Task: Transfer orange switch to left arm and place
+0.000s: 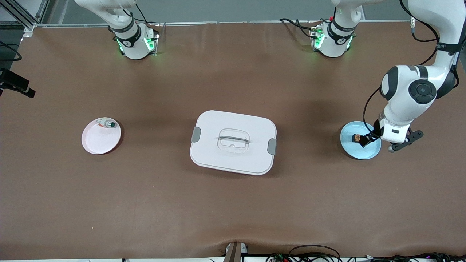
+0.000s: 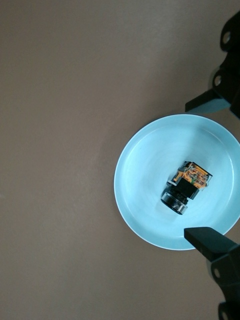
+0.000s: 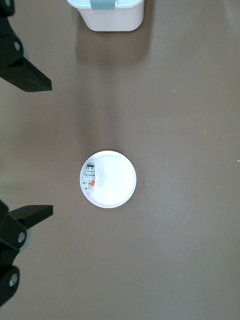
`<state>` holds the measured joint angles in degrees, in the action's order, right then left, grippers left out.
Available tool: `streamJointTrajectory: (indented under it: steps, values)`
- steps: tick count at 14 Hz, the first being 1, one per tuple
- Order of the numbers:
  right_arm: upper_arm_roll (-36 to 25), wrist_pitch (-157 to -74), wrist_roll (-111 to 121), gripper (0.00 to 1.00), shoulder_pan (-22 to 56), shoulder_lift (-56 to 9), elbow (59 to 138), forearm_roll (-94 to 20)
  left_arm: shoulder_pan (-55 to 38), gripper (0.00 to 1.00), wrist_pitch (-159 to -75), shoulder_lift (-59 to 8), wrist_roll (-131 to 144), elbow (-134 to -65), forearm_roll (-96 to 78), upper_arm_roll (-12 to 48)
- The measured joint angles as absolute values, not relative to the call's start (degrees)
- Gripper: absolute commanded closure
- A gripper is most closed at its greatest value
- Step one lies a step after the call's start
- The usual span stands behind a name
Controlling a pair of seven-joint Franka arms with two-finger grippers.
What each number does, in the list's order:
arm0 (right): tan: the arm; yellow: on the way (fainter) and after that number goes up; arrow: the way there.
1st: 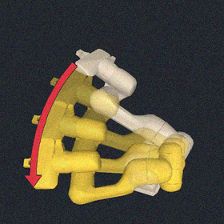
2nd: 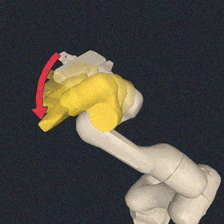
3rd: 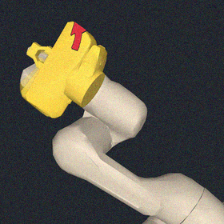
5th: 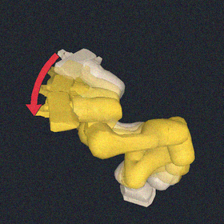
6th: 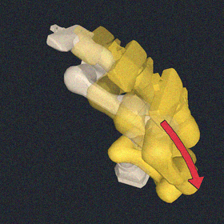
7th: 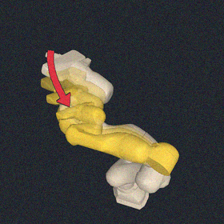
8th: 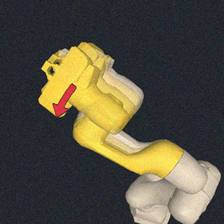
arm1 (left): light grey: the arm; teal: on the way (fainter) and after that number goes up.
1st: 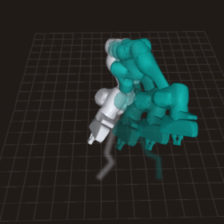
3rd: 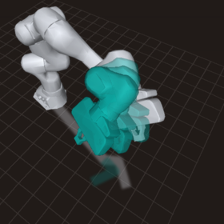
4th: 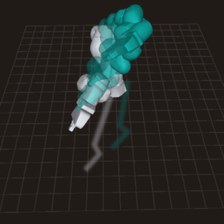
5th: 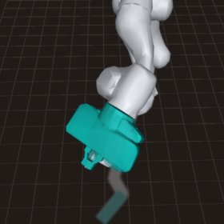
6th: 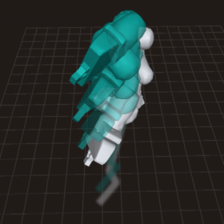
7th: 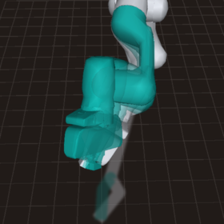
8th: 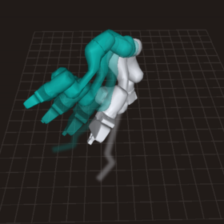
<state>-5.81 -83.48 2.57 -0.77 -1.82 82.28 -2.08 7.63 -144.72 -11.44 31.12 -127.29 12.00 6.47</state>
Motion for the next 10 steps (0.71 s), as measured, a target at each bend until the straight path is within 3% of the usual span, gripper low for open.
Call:
streamJointTrajectory:
  steps: [10]
  values:
    - [-5.8, -82.5, 2.6, 0.00, -0.8, -1.6, 82.1, -2.1, 7.6, 0.00, -144.7, -10.2, 11.3, -125.9, 7.0, 6.9]
